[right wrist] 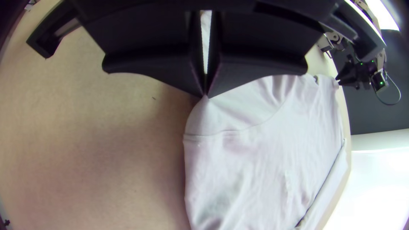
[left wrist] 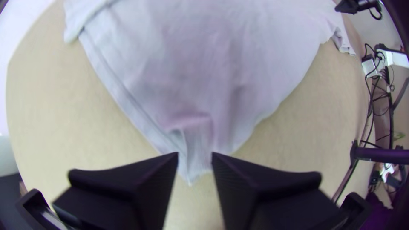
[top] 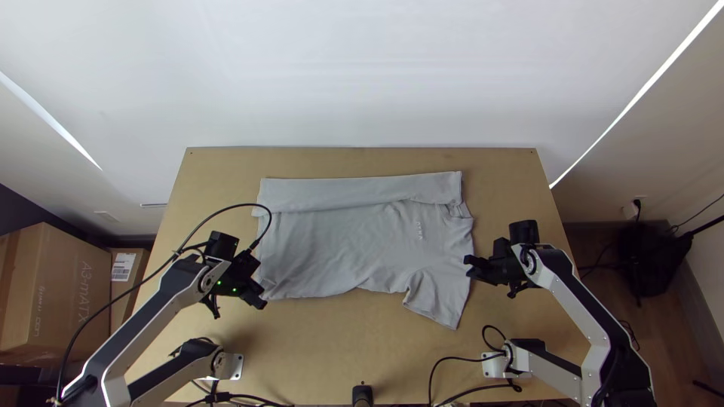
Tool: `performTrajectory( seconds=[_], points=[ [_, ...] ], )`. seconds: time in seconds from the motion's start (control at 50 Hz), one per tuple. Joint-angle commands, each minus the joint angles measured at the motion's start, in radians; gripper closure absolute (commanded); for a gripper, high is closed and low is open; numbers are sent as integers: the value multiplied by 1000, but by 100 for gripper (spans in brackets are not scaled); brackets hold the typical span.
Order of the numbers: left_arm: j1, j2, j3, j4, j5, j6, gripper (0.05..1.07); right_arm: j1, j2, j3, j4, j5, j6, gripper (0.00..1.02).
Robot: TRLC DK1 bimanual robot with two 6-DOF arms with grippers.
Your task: Fold the t-shirt
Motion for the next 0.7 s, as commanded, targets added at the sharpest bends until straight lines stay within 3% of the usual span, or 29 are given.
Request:
performTrajectory(
  seconds=[0.0, 0.12, 0.32, 0.54, 0.58, 0.68],
  points=[
    [-26, -102, -50, 57, 8, 44, 105, -25, -10, 2, -11, 1, 13, 100],
    [4, -134, -68, 66, 10, 62, 105, -69, -3, 22, -30, 1, -5, 100],
    [170, -131, -73, 45, 59, 162, 105, -143, 17, 63, -68, -1, -56, 100],
    [175, -128, -76, 34, 70, 185, 104, -143, 18, 70, -79, -1, -60, 100],
    [159, -128, -73, 30, 70, 184, 94, -140, 20, 73, -79, -1, -59, 100],
    [123, -125, -70, 0, 70, 185, 56, -134, 21, 79, -82, -2, -56, 100]
  ],
)
